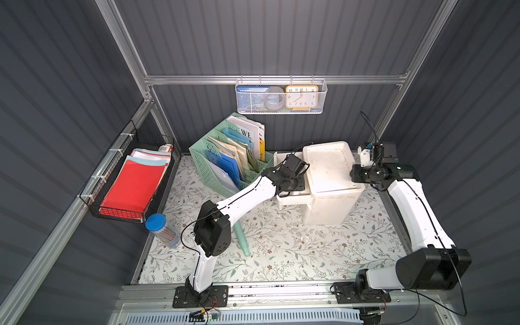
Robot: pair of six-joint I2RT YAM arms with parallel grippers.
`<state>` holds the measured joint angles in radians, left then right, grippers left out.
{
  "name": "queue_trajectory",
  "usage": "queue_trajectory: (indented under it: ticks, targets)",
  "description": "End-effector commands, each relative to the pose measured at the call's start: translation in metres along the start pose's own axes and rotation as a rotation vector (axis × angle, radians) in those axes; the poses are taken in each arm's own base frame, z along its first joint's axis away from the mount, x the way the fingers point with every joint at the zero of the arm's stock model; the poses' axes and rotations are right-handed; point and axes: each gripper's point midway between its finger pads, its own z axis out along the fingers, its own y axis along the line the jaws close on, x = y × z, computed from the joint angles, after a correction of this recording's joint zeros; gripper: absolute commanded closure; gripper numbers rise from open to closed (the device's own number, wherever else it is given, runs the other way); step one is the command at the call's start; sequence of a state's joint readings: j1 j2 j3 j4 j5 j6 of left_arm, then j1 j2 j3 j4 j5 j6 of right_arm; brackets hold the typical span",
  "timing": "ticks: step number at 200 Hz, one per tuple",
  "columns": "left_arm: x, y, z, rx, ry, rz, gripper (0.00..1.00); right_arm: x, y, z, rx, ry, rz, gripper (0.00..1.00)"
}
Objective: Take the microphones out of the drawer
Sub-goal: Pick up the microphone from the drawer.
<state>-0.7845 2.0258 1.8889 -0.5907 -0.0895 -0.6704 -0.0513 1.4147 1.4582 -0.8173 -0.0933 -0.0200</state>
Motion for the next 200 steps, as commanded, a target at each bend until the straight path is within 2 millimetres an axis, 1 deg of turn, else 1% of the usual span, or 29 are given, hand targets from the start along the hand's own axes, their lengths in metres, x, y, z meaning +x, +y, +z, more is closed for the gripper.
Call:
queue_trajectory:
  ticks: [1,37,63,93,130,171,200]
  targets:
    - [-0.052,0.006,-0.033,-0.022,-0.178,-0.115,0.76,0.045,0.023,0.008,-0.118,0.17,0.107,0.94]
    - [-0.064,-0.003,-0.045,0.009,-0.21,-0.146,0.77,0.045,0.022,0.008,-0.115,0.171,0.106,0.94]
    - [-0.069,-0.007,-0.05,0.037,-0.229,-0.194,0.79,0.045,0.023,0.009,-0.117,0.173,0.107,0.94]
    - [-0.068,-0.011,-0.051,0.072,-0.228,-0.24,0.79,0.046,0.022,0.009,-0.115,0.172,0.107,0.94]
    - [-0.072,-0.015,-0.056,0.101,-0.242,-0.265,0.79,0.046,0.022,0.009,-0.111,0.17,0.106,0.94]
    - [-0.08,-0.02,-0.07,0.127,-0.27,-0.276,0.79,0.046,0.022,0.009,-0.112,0.17,0.106,0.94]
    - [-0.085,-0.018,-0.08,0.123,-0.297,-0.273,0.79,0.047,0.022,0.008,-0.112,0.17,0.106,0.94]
